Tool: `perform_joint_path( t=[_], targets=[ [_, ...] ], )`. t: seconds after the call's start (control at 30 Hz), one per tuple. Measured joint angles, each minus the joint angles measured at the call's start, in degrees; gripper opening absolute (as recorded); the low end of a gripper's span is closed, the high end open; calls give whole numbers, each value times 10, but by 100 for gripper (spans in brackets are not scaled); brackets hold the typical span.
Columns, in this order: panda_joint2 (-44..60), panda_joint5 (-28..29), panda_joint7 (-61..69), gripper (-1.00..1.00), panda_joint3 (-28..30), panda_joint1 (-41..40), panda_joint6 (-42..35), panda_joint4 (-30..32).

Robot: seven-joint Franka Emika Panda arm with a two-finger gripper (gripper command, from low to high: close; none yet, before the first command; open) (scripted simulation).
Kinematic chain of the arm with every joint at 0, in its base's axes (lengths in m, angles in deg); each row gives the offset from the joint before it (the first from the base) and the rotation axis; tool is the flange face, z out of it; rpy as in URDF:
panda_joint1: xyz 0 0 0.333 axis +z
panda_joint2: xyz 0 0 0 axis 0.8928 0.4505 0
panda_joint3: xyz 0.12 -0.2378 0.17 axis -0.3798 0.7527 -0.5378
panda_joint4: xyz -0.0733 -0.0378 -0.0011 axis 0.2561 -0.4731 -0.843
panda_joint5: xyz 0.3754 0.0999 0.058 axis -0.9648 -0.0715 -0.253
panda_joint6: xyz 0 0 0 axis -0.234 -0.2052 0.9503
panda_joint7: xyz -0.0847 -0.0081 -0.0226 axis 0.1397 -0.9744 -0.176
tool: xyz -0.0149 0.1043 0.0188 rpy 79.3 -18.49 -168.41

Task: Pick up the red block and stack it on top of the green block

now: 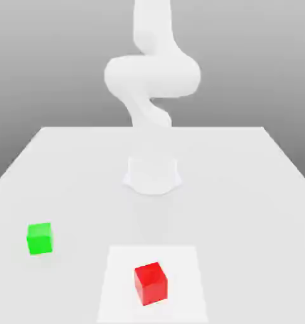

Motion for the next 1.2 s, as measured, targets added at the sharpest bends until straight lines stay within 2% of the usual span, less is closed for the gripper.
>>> perform_joint_path(
  t=[0.33,0.7,0.9,0.93,1.2],
  targets=[
    [212,-22,106,0,39,39,100,73],
    [439,-23,204,0,48,48,208,152],
    [563,-37,230,0,30,33,300,151],
    [581,-41,233,-100,25,29,316,148],
    [571,-37,230,-100,26,30,307,150]
  ],
)
